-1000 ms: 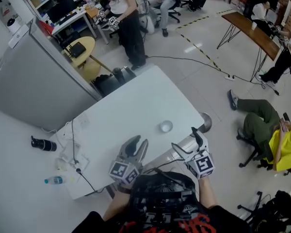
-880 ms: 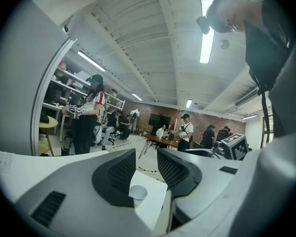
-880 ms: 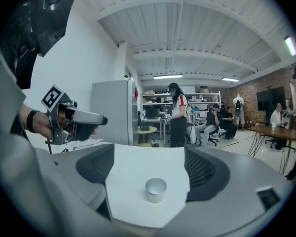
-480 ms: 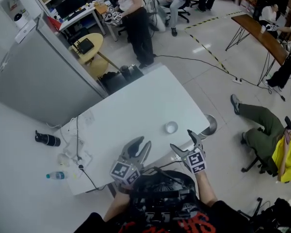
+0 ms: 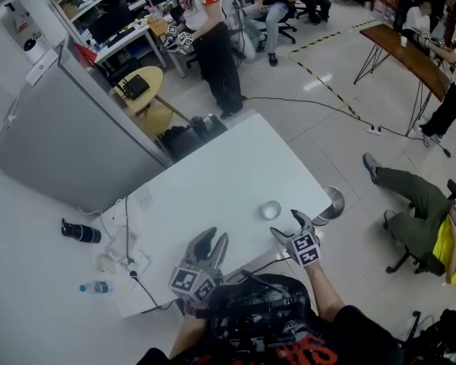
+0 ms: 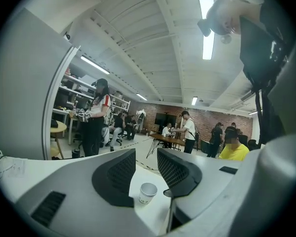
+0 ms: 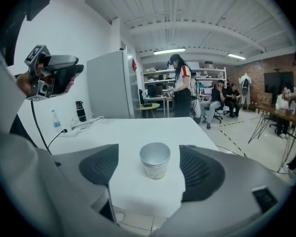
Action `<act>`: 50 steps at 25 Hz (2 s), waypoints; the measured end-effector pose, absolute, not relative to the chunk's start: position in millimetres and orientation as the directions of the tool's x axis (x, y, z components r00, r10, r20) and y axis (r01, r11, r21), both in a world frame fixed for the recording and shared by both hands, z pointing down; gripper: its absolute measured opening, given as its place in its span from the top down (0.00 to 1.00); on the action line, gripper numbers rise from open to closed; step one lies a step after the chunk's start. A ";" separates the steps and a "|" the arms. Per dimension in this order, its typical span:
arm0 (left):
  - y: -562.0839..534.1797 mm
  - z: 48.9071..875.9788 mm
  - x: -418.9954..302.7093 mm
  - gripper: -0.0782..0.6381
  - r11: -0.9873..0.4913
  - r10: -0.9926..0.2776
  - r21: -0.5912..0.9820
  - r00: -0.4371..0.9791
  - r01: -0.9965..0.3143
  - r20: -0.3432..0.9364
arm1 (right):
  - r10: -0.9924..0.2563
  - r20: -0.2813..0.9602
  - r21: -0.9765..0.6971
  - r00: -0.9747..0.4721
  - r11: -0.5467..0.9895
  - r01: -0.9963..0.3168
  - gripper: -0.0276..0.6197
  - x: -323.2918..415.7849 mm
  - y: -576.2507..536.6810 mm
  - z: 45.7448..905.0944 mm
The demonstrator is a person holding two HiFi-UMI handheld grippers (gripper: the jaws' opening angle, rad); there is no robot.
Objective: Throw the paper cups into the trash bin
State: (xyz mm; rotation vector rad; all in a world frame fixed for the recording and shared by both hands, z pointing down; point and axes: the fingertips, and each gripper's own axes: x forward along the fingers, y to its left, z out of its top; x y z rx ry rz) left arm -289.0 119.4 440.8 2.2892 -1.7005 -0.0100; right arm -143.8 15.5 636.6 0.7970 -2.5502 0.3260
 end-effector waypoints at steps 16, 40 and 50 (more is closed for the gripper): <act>139.4 441.3 -300.3 0.70 -0.215 -0.952 0.239 0.258 -0.947 0.165 | -0.432 0.652 -0.066 -0.623 0.787 -0.614 0.28 -162.6 -16.8 735.3; 164.8 457.3 -314.4 0.70 -0.243 -0.947 0.256 0.286 -0.936 0.145 | -0.446 0.708 -0.027 -0.548 0.758 -0.652 0.37 -164.3 -10.7 748.9; 145.1 451.9 -282.1 0.70 -0.333 -0.910 0.273 0.384 -0.902 0.158 | -0.570 0.599 -0.084 -0.562 0.653 -0.753 0.37 -88.4 27.6 682.1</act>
